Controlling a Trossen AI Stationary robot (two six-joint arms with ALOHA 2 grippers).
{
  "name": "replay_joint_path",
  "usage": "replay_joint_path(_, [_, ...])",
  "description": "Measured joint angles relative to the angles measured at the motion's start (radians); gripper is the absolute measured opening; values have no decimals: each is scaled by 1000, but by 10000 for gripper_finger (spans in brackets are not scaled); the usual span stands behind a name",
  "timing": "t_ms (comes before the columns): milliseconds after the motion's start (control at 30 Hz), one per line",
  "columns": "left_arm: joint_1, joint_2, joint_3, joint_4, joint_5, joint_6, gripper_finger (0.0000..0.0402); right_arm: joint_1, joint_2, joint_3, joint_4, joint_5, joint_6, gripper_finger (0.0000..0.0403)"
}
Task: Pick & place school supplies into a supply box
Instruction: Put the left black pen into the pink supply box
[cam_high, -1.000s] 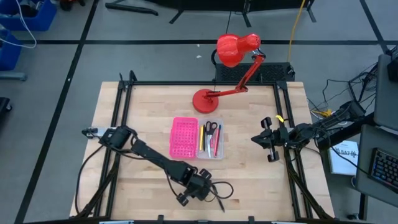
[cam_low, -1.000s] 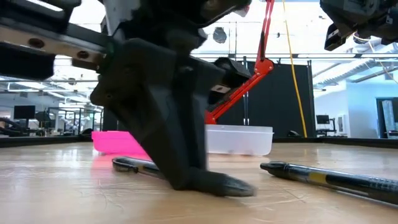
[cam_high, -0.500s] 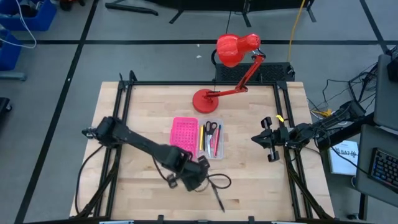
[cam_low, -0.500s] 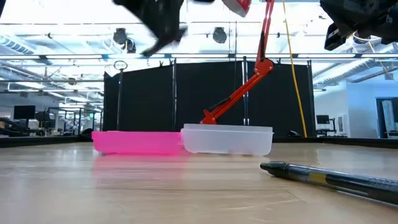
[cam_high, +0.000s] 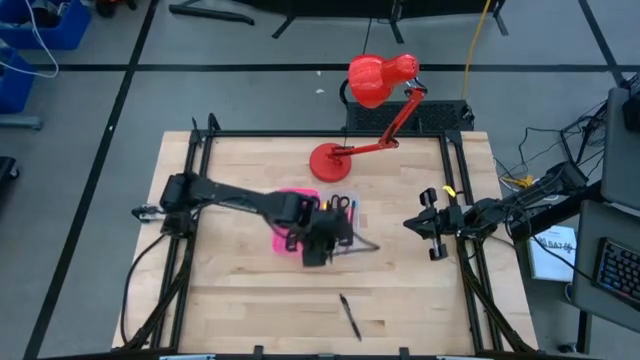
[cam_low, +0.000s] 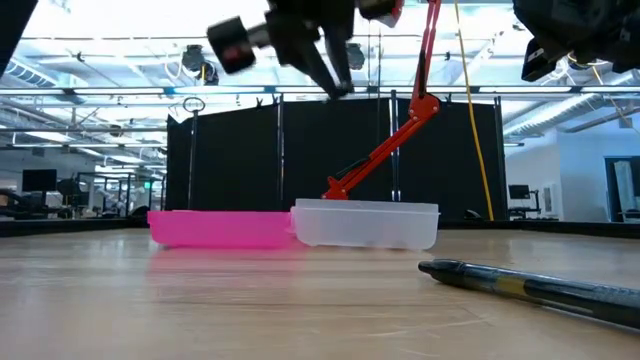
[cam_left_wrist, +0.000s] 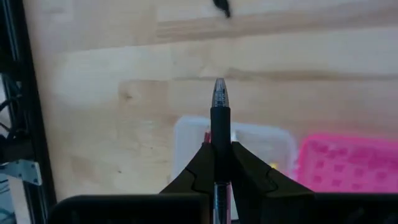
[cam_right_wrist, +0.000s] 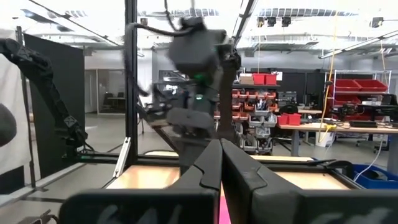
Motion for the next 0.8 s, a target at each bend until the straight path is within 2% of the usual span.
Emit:
replay_joint_path(333, [124,94,0,25,187,197,33,0,3,1,-4,2,8,0])
replay_joint_path(533, [165,156,0,30,164,319,33,0,3,1,-5,2,34,0])
replay_joint_path(800, [231,191,-3,25,195,355,33,0,5,1,-4,3,27,0])
